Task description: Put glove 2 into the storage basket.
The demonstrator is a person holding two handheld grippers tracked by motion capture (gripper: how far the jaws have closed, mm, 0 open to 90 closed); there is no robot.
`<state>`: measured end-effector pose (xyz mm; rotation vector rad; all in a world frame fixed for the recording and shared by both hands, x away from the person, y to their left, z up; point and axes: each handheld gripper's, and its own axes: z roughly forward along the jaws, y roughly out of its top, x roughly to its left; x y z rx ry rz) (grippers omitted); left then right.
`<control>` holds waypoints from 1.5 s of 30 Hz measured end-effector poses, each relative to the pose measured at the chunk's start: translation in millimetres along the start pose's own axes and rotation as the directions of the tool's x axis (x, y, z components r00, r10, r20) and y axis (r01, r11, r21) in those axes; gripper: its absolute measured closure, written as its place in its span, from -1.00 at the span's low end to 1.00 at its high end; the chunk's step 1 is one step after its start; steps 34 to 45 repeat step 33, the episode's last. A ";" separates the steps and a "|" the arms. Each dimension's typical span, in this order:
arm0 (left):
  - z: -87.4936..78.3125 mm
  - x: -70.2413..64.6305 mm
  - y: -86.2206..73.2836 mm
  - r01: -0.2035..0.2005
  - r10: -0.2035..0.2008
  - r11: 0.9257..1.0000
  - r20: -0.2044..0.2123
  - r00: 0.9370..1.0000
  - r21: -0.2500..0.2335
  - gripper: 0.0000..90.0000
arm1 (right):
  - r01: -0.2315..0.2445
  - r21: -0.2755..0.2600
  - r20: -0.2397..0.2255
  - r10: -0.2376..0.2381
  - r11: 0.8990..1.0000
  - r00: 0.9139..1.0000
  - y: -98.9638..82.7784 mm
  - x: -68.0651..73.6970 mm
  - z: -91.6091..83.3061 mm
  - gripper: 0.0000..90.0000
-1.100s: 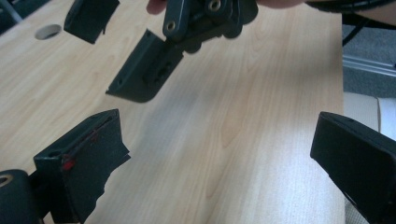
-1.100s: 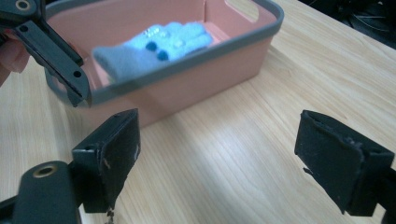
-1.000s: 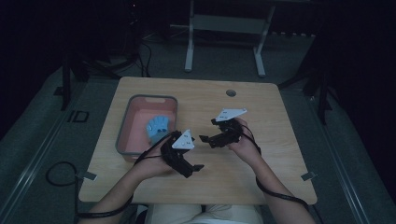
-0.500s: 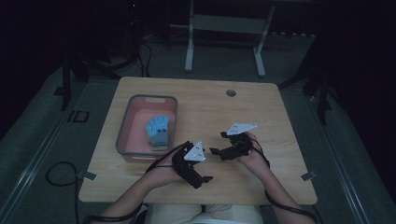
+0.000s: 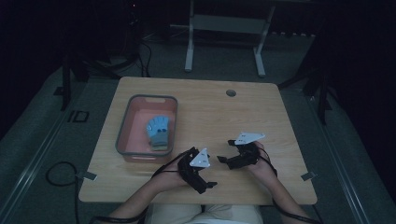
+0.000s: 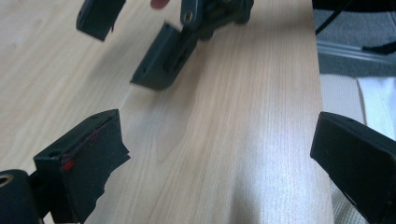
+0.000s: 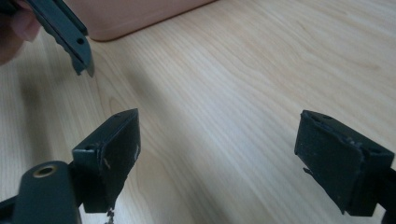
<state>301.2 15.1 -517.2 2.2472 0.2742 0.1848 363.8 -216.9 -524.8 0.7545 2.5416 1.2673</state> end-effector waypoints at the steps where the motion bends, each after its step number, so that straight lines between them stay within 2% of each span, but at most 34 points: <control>1: 2.1 -0.4 -1.5 -0.001 0.000 1.000 0.004 1.000 0.004 -0.94 | 0.002 0.001 0.000 -0.002 1.000 1.000 -2.5 -0.2 -1.1 -0.68; 7: 13.1 -2.7 -8.9 -0.016 0.016 0.999 0.011 1.000 0.030 -0.94 | -0.005 0.013 0.000 0.005 1.000 1.000 -17.2 0.9 -5.2 -0.68; 20: 22.5 -3.6 -19.8 -0.023 0.022 0.999 0.025 0.999 0.022 -0.94 | -0.044 0.024 0.006 0.044 0.999 0.999 -42.0 -3.4 -8.9 -0.68; 22: 22.4 -3.0 -19.5 -0.014 0.014 1.000 0.029 0.999 0.012 -0.94 | -0.049 0.020 0.009 0.049 0.999 0.999 -43.0 -3.9 -9.1 -0.68; 29: 23.0 -4.5 -19.1 -0.030 0.029 0.999 0.036 0.999 0.023 -0.94 | -0.043 0.018 0.031 0.043 0.999 0.999 -43.9 -4.8 -8.5 -0.68; 45: 22.7 -4.4 -19.8 -0.032 0.031 0.999 0.035 0.999 0.020 -0.94 | -0.040 0.012 0.031 0.040 0.999 0.999 -43.8 -4.9 -8.7 -0.68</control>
